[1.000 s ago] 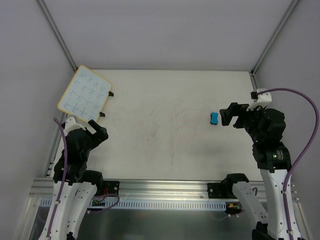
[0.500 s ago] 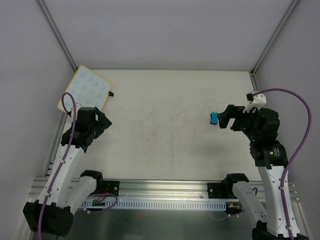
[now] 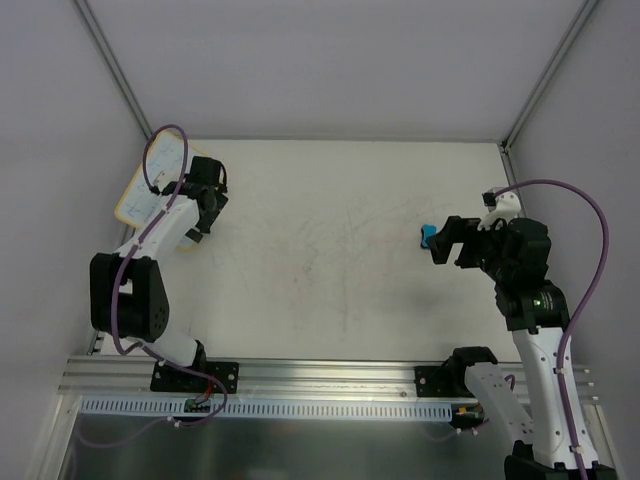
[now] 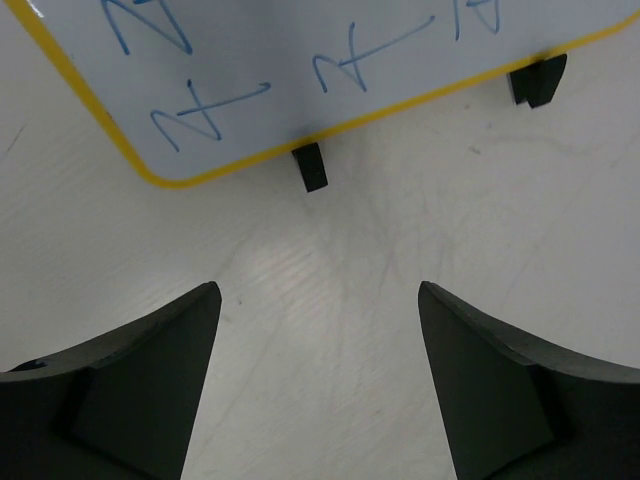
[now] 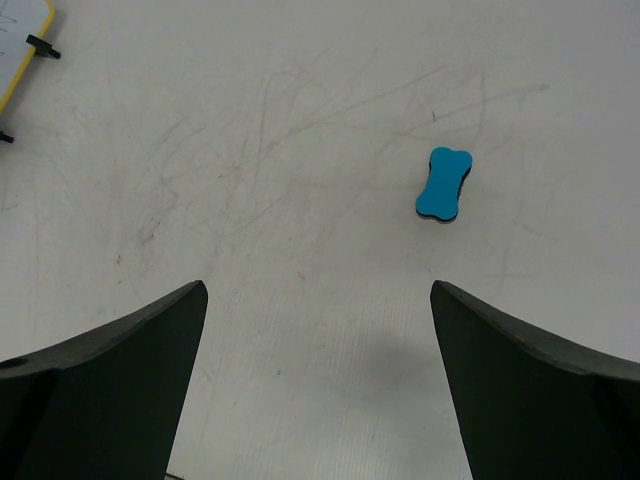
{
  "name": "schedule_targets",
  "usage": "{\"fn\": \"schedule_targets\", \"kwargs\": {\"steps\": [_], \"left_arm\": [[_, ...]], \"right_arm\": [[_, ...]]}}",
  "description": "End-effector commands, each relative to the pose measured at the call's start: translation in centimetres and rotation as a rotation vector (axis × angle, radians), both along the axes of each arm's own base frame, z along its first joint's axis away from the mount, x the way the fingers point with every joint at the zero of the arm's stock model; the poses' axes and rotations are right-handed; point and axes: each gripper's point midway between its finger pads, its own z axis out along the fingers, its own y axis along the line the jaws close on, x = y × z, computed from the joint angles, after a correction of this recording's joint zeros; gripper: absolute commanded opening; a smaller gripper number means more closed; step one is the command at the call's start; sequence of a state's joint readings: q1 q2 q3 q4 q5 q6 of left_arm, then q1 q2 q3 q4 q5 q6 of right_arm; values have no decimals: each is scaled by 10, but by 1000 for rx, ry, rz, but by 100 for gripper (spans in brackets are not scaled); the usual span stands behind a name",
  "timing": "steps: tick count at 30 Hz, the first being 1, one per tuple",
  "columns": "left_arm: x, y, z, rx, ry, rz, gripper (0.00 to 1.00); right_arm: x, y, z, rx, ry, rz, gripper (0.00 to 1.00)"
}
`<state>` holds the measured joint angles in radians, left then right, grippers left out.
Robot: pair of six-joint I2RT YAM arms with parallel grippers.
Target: Erase the whiteboard
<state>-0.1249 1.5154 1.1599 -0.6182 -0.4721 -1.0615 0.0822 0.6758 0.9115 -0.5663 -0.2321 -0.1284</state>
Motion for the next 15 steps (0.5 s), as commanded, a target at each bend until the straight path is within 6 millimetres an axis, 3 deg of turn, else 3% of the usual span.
{"fn": "schedule_targets", "kwargs": {"steps": [1, 8, 15], "left_arm": [[22, 16, 3, 53, -45, 138, 79], [48, 22, -25, 47, 4, 199, 72], [50, 35, -55, 55, 63, 254, 65]], "right_arm": [[-2, 9, 0, 29, 0, 39, 99], [-5, 12, -3, 32, 4, 68, 99], [-6, 16, -5, 25, 6, 96, 99]]}}
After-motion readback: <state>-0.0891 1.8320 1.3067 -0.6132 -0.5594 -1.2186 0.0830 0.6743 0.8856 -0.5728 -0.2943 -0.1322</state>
